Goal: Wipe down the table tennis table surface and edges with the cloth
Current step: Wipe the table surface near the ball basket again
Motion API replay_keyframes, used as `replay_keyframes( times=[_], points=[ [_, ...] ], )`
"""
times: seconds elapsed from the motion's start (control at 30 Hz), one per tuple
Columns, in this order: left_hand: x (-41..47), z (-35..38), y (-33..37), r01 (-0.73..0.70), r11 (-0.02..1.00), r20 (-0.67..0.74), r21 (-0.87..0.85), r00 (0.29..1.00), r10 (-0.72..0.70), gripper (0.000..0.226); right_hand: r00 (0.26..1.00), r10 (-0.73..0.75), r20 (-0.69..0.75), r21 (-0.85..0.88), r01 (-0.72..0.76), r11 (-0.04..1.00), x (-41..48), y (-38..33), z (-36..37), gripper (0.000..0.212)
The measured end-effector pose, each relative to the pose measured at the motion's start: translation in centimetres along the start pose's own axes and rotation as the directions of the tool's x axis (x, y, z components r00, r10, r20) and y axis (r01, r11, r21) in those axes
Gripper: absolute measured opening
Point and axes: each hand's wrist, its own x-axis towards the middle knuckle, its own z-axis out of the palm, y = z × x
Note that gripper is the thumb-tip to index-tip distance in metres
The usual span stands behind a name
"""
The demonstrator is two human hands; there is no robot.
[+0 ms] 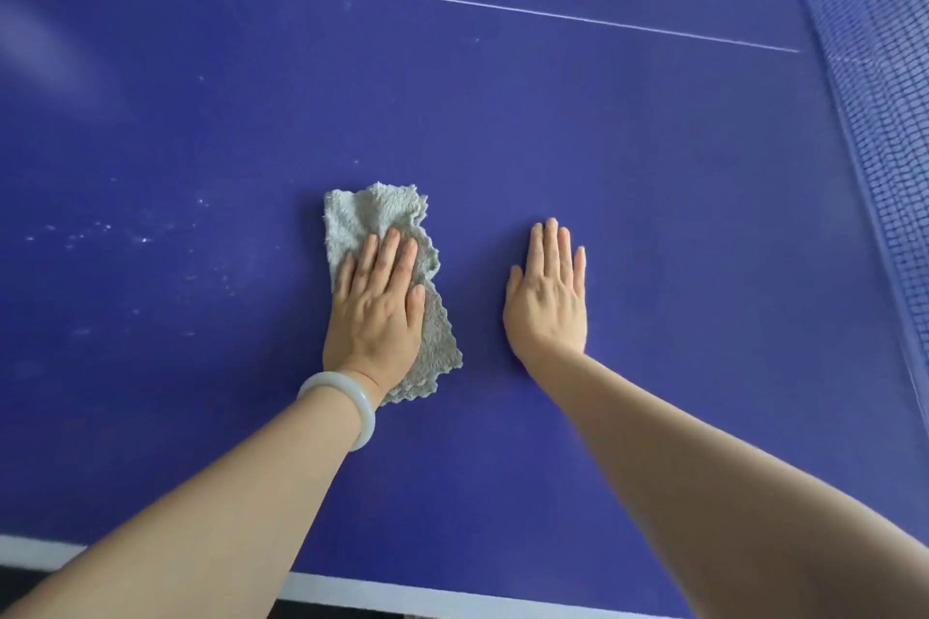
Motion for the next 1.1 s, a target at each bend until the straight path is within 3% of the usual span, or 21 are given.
replay_keyframes(
  times=[0.13, 0.23, 0.3, 0.37, 0.43, 0.5, 0.57, 0.6, 0.67, 0.77, 0.87, 0.93, 0.97, 1.03, 1.1],
  points=[
    [-2.2, 0.8, 3.3, 0.029, 0.999, -0.03, 0.014, 0.999, -0.029, 0.06, 0.998, 0.058, 0.011, 0.0, -0.058, 0.998, 0.1, 0.0, 0.5, 0.061],
    [-7.3, 2.0, 7.1, -0.2, 0.98, 0.025, -0.021, 0.979, 0.201, 0.063, 0.999, 0.033, 0.02, 0.014, -0.033, 0.999, 0.0, 0.0, 0.4, 0.068],
    [-8.3, 1.8, 5.6, -0.355, 0.934, 0.061, -0.035, 0.932, 0.357, 0.06, 0.999, 0.027, 0.039, -0.012, -0.027, 1.0, 0.0, -0.1, 0.4, 0.07],
    [-7.3, 0.9, 1.5, -0.405, 0.914, 0.058, 0.001, 0.913, 0.404, 0.055, 0.999, 0.034, 0.037, -0.05, -0.032, 0.998, -0.1, -0.2, 0.3, 0.071],
    [-5.2, -0.2, -3.6, -0.283, 0.957, 0.028, 0.067, 0.959, 0.282, 0.055, 0.999, 0.042, 0.028, -0.069, -0.04, 0.997, 0.0, -0.2, 0.3, 0.07],
    [-3.5, -1.4, -7.2, 0.027, 0.997, -0.014, 0.068, 1.0, -0.026, 0.058, 0.999, 0.042, 0.014, -0.083, -0.041, 0.996, 0.0, -0.3, 0.5, 0.07],
    [-2.8, -1.7, -6.3, 0.307, 0.951, -0.054, 0.026, 0.951, -0.305, 0.06, 0.999, 0.043, 0.013, -0.088, -0.042, 0.995, 0.1, -0.4, 0.5, 0.07],
    [-3.0, -1.5, -4.4, 0.355, 0.935, -0.06, 0.018, 0.934, -0.354, 0.061, 0.999, 0.049, 0.014, -0.087, -0.047, 0.995, 0.0, -0.4, 0.5, 0.07],
    [-4.4, -0.5, 0.4, 0.24, 0.971, -0.073, 0.013, 0.968, -0.239, 0.06, 0.998, 0.054, 0.012, -0.077, -0.053, 0.996, 0.0, -0.5, 0.4, 0.07],
    [-7.3, 0.7, 4.0, -0.131, 0.991, 0.017, 0.009, 0.991, 0.131, 0.058, 0.999, 0.052, 0.009, -0.073, -0.051, 0.996, 0.1, -0.5, 0.4, 0.07],
    [-8.5, 0.1, 0.5, -0.4, 0.916, 0.072, 0.014, 0.914, 0.399, 0.055, 0.998, 0.056, 0.002, -0.075, -0.055, 0.996, 0.1, -0.5, 0.4, 0.07],
    [-8.0, -0.7, -4.1, -0.442, 0.895, 0.074, 0.064, 0.896, 0.438, 0.054, 0.998, 0.057, -0.001, -0.079, -0.056, 0.995, 0.0, -0.5, 0.4, 0.07],
    [-7.6, -1.1, -6.9, -0.387, 0.917, 0.062, 0.097, 0.922, 0.383, 0.055, 0.998, 0.057, -0.002, -0.078, -0.057, 0.995, 0.0, -0.5, 0.5, 0.07],
    [-6.9, -2.1, -11.6, -0.124, 0.987, 0.057, 0.106, 0.991, 0.119, 0.058, 0.998, 0.058, -0.002, -0.077, -0.058, 0.995, 0.0, -0.5, 0.5, 0.07],
    [-6.6, -2.6, -12.9, 0.18, 0.979, 0.012, 0.091, 0.983, -0.182, 0.061, 0.998, 0.062, -0.002, -0.083, -0.062, 0.995, 0.0, -0.5, 0.5, 0.07]
  ],
)
